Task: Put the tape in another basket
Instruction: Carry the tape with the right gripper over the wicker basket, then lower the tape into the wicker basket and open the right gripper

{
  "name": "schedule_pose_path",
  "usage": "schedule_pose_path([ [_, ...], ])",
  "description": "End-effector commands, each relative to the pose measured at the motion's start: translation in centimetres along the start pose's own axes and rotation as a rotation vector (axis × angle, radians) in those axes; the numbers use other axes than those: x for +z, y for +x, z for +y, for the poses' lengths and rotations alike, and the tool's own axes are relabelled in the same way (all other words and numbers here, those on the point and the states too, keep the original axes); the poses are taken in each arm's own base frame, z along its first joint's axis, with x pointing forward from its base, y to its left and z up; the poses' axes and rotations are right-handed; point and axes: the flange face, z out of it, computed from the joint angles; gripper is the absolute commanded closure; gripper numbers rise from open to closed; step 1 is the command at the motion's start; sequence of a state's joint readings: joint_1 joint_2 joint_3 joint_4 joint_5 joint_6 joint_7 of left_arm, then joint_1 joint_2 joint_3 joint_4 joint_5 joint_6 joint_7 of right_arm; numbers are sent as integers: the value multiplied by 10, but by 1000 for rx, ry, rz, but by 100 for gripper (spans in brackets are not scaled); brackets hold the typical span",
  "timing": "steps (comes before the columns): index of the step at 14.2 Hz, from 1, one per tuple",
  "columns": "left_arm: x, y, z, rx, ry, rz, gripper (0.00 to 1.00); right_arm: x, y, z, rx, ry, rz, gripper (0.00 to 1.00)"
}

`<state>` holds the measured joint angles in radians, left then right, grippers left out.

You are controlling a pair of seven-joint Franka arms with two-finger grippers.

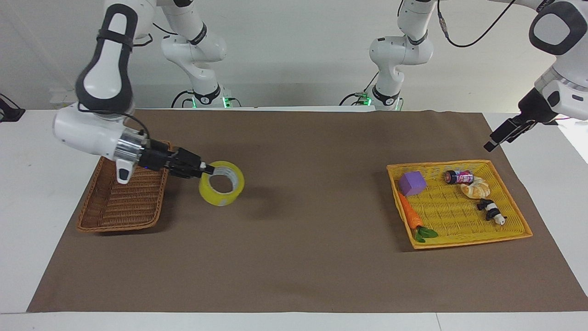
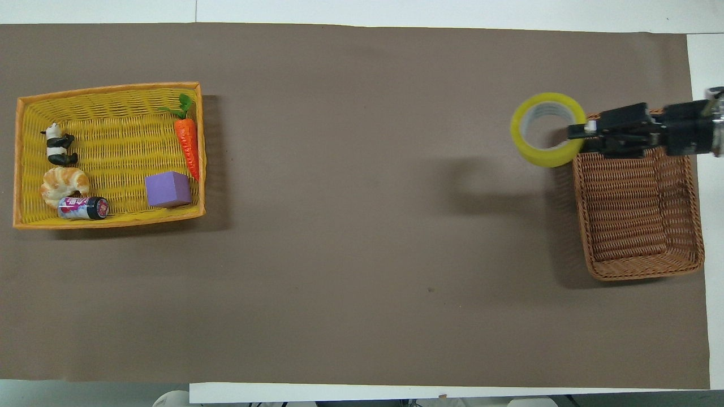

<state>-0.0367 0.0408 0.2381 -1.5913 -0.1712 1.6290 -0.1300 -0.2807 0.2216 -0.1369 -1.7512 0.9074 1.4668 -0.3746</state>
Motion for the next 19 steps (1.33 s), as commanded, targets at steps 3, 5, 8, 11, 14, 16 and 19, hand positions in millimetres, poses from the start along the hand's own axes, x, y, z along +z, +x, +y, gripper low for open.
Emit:
schedule_pose_path([
  [3,0,-12,3,31,58,6,0,-78,15,107,-96,-29,-124,100],
  [5,0,-11,15,85,180,19,0,-75,17,140,-110,-45,-142,100],
  [8,-6,-27,41,138,242,-42,0,-70,15,163,-105,-115,-157,100],
  [11,-27,-45,68,181,253,-98,0,-62,5,181,-104,-119,-165,100],
  [14,-43,-67,76,207,257,-117,0,-53,-4,195,-91,-137,-153,100],
  [16,-61,-83,75,248,246,-107,0,-46,-7,199,-84,-133,-156,98],
  [19,-68,-89,71,283,242,-109,0,-48,-9,201,-81,-153,-168,70],
])
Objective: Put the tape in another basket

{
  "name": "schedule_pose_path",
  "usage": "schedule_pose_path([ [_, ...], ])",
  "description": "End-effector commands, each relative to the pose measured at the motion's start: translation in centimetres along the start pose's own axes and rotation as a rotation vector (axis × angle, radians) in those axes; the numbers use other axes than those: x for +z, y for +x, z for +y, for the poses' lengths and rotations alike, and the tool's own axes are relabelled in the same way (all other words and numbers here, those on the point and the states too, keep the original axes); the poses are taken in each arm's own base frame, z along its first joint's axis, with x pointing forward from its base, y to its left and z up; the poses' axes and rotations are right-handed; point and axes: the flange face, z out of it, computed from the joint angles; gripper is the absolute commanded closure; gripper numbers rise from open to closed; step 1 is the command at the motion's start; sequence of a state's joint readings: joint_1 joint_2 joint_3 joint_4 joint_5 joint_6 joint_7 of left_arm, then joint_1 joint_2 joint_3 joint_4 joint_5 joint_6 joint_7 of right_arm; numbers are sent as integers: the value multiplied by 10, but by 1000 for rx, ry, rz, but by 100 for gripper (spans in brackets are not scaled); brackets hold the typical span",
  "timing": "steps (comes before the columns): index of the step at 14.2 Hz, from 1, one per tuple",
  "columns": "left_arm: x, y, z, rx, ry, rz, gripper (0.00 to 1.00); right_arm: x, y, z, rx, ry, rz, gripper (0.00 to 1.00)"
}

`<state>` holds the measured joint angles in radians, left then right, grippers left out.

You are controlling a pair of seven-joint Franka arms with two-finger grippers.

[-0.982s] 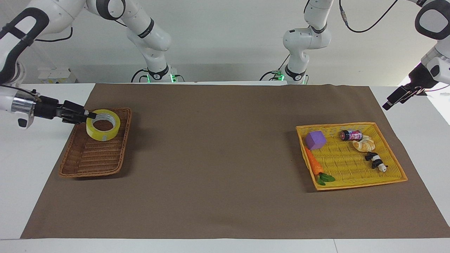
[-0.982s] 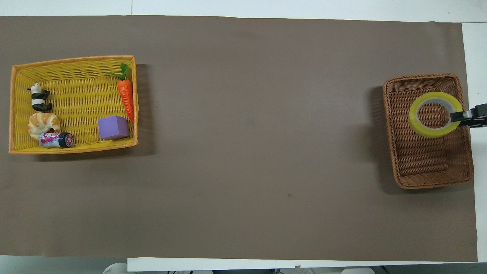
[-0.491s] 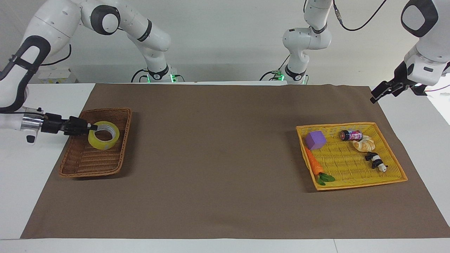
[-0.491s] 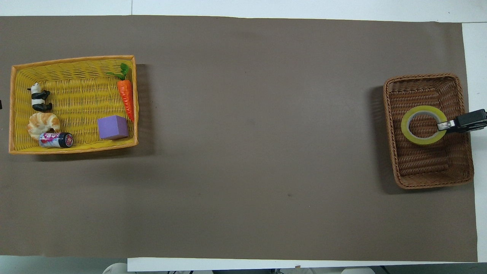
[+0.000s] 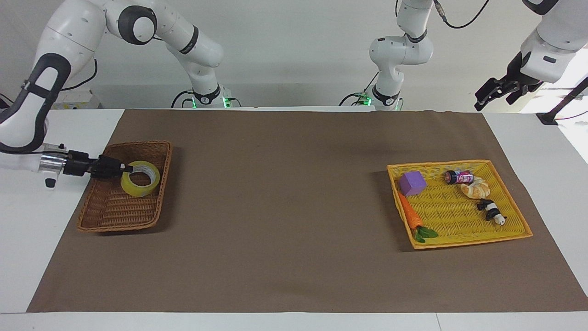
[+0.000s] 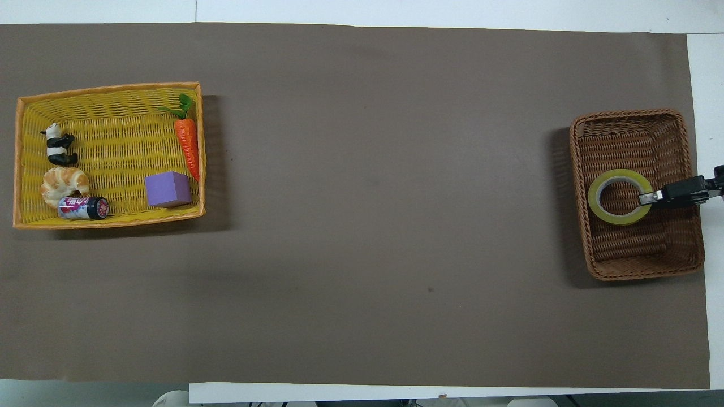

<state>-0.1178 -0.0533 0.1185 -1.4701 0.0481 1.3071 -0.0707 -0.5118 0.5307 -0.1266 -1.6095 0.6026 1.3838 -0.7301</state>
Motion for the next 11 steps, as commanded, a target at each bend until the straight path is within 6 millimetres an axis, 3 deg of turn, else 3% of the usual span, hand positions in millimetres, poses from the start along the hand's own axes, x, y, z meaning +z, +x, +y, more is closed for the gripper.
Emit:
schedule_pose_path([
  [1,-1,-7,8,49,23,-3,0,-3,-10,-9,-24,-45,-17,39],
  [2,3,-5,13,58,23,1,0,-5,-8,-8,-24,-59,-8,3],
  [4,12,3,16,62,24,-2,0,-12,-5,-10,-35,-82,13,0],
  [6,17,8,17,65,25,-8,0,-27,0,-30,-65,-142,49,0],
  [8,23,17,21,71,23,-8,0,-42,5,-72,-128,-298,52,0],
  [11,28,23,26,77,16,-10,0,-59,5,-165,-237,-606,18,0],
])
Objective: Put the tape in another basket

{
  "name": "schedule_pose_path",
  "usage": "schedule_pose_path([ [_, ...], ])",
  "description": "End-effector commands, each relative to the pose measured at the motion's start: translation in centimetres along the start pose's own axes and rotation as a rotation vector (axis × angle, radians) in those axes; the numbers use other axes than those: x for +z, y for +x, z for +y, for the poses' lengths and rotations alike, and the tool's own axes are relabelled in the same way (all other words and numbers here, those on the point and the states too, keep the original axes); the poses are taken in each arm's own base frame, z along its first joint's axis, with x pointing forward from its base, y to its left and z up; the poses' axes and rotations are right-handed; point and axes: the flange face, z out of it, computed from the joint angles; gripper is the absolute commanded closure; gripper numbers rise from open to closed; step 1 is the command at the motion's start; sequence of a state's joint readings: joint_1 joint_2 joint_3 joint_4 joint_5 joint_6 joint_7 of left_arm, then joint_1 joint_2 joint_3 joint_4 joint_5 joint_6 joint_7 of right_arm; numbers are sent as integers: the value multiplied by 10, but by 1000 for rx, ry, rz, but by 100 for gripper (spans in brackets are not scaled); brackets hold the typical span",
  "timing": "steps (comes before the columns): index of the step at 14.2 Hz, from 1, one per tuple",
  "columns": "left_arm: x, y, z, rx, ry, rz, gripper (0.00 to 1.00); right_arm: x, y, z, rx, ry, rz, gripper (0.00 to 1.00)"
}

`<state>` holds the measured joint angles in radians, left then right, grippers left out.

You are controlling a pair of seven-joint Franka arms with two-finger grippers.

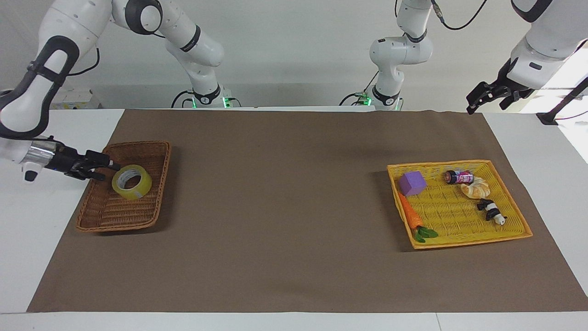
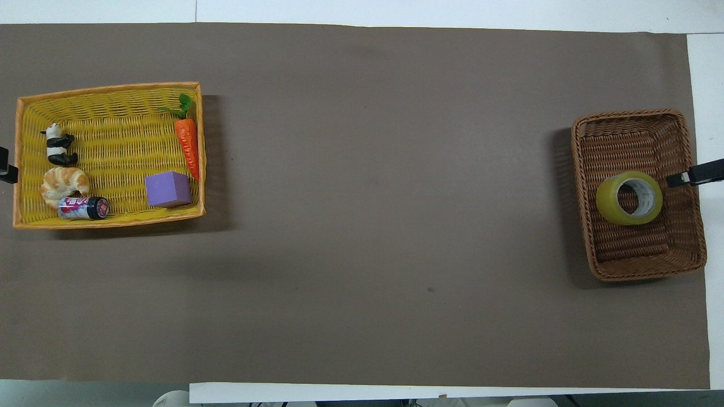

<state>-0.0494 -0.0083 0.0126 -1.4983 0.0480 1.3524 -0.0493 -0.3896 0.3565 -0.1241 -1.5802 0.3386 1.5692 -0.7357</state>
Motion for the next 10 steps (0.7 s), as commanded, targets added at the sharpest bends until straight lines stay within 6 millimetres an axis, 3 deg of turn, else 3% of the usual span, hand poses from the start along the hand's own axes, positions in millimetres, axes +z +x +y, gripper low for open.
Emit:
schedule_pose_path([
  [1,0,2,1,17,0,9,0,-46,2,-72,-68,-213,-6,0],
  [4,-5,0,1,17,-47,16,0,-82,-6,-127,-23,-342,9,0],
  [7,-11,-3,0,16,-83,21,0,-117,-29,-173,149,-444,30,0],
  [10,-6,-2,-1,16,-75,6,0,-131,-37,-210,142,-443,-18,0],
])
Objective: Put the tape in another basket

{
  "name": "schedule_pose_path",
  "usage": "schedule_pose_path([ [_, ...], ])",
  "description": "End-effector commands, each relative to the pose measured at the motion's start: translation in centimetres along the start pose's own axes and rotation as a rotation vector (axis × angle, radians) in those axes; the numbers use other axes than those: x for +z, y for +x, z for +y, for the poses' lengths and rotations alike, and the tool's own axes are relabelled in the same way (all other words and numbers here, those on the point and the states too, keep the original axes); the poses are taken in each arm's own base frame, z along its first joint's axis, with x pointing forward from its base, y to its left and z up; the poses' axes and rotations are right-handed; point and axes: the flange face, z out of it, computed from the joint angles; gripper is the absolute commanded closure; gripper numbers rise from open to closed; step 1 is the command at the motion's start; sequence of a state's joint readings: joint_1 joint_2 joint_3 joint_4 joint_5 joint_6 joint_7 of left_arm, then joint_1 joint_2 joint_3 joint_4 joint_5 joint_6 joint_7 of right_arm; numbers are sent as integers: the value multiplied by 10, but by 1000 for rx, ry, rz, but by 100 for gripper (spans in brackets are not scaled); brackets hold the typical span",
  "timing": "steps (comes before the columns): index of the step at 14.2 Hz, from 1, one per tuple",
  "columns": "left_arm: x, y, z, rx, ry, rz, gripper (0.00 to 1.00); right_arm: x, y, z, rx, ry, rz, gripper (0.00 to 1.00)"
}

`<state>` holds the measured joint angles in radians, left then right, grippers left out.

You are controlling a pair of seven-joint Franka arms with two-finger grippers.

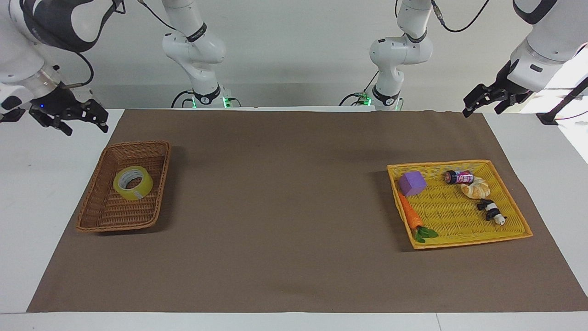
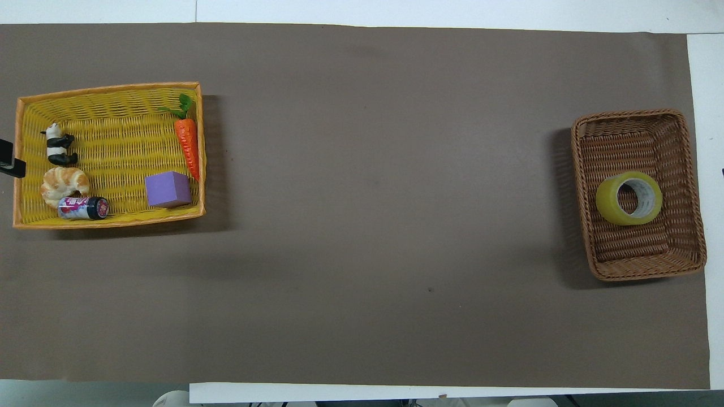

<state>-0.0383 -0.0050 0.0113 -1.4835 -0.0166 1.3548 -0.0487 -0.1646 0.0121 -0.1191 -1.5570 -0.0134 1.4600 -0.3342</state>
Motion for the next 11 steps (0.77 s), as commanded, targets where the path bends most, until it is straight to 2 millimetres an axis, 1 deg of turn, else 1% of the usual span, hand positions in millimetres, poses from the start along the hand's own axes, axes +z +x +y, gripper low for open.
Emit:
schedule_pose_path([
  [1,7,-4,4,22,-8,-16,0,-15,-9,-16,4,-21,-30,0],
  [2,10,-5,3,19,-8,-21,0,-15,-11,-18,2,-17,-37,0],
  [3,12,-5,3,18,-8,-24,0,-17,-9,-28,-12,-18,-35,0],
  [4,12,-5,3,20,-8,-24,0,-18,-5,-42,-6,-28,-33,0],
  [5,12,-5,3,15,-8,-26,0,-26,-2,-60,11,-37,-18,0],
  [6,13,-6,1,12,-8,-36,0,-25,-4,-60,41,-36,-27,0],
  [9,13,-6,-3,3,-9,-33,0,-28,-9,-60,48,-34,-20,0],
  [11,13,-6,-2,5,-9,-33,0,-28,-11,-61,46,-35,-24,0],
])
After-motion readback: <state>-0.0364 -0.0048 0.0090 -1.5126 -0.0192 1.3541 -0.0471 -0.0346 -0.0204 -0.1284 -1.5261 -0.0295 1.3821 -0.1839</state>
